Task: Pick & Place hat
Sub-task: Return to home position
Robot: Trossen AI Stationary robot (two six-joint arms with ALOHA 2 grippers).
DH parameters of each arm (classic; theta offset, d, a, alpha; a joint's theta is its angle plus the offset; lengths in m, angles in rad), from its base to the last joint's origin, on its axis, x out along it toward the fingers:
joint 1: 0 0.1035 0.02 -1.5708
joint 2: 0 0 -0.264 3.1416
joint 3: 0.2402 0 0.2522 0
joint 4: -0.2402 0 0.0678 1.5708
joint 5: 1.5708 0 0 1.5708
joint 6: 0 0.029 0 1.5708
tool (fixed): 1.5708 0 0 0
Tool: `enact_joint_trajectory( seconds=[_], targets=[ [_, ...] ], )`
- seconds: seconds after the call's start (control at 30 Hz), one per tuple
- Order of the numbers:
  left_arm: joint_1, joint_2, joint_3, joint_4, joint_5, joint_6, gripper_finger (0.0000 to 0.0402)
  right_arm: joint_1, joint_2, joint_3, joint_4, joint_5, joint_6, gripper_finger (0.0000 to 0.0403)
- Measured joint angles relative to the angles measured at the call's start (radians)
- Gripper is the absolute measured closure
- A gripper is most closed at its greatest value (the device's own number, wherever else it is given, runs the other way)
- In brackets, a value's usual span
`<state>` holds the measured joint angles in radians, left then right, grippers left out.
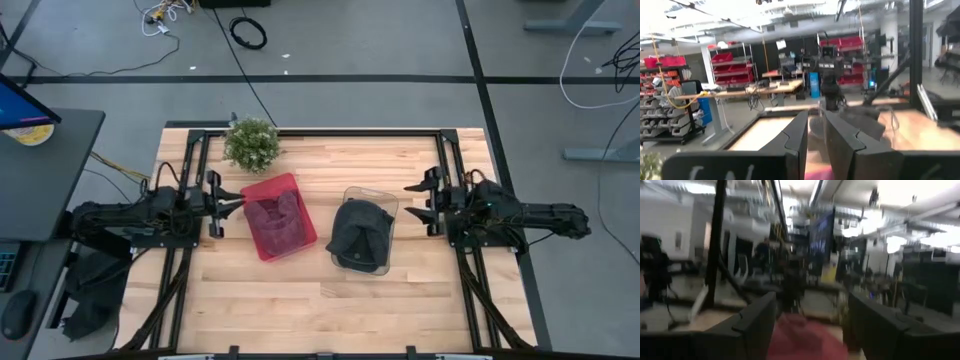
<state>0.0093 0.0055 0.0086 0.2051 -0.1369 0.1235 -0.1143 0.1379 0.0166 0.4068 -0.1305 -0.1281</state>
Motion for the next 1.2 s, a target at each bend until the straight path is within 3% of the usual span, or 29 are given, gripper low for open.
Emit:
enact_joint_trajectory(
  seconds=[0.37, 1.2],
  targets=[
    [0.000, 0.001, 0.000, -0.153, -0.049, 0.064, 0.0335, -0.073, 0.000, 0.000, -0.301, 0.070, -0.025, 0.0150],
    [0.000, 0.008, 0.000, -0.159, -0.042, 0.072, 0.0335, -0.089, 0.001, 0.000, -0.396, 0.133, -0.032, 0.0150]
  ],
)
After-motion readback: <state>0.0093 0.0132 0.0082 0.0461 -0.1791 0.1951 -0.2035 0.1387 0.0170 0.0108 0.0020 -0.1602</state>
